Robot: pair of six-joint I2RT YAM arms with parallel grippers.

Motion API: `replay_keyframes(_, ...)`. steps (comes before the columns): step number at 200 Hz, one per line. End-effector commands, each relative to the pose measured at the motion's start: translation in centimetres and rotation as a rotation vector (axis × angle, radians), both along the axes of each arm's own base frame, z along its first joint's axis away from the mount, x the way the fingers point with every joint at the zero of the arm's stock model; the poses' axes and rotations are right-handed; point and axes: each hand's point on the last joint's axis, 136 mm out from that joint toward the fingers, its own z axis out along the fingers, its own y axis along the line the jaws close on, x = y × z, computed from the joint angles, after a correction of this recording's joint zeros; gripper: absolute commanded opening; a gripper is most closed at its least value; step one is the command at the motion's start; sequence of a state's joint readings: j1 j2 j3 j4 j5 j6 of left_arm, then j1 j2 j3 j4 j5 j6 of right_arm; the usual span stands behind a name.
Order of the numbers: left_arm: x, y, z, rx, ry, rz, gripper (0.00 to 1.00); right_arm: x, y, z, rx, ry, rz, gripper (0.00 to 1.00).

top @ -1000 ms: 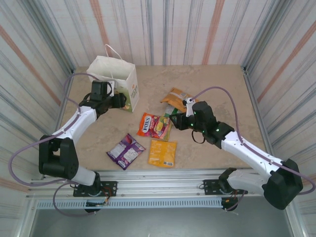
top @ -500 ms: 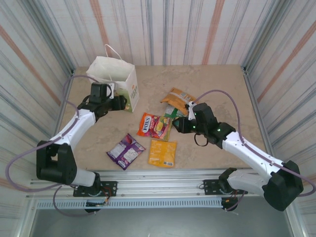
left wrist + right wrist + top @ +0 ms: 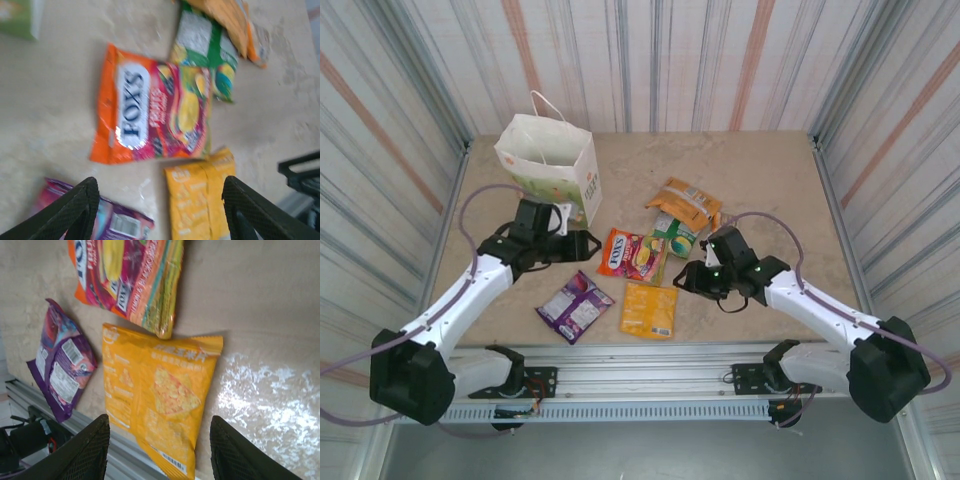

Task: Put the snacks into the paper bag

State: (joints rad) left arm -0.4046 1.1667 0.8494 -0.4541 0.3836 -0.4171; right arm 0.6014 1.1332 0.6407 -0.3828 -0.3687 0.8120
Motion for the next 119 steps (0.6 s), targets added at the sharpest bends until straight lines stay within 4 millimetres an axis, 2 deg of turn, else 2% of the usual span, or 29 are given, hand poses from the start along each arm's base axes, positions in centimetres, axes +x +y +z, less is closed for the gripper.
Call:
replay_keyframes(1,-3.1,-2.2,-2.1,-0.073,0.159,-0.052,0.66,-1.1,0.4,-1.2,0.018,0.082,-0.008,0.54)
replay_keyframes(26,-4.8,-4.3,-4.4,-0.093,0.215,-0.115,0.62,-1.7,0.9,-2.9,0.014,0.107,0.011,0.53)
replay_keyframes(64,-6.0,-4.8,-7.9,-0.088,0.328,-0.128,0.61,-2.6,1.8,-4.5,0.01,0.154,0.05,0.5)
replay_keyframes(119,-6.2,-6.1,-10.4,-0.124,0.396,-0.164,0.59,-3.3,2.2,-6.4,-0.003,0.194,0.067,0.46)
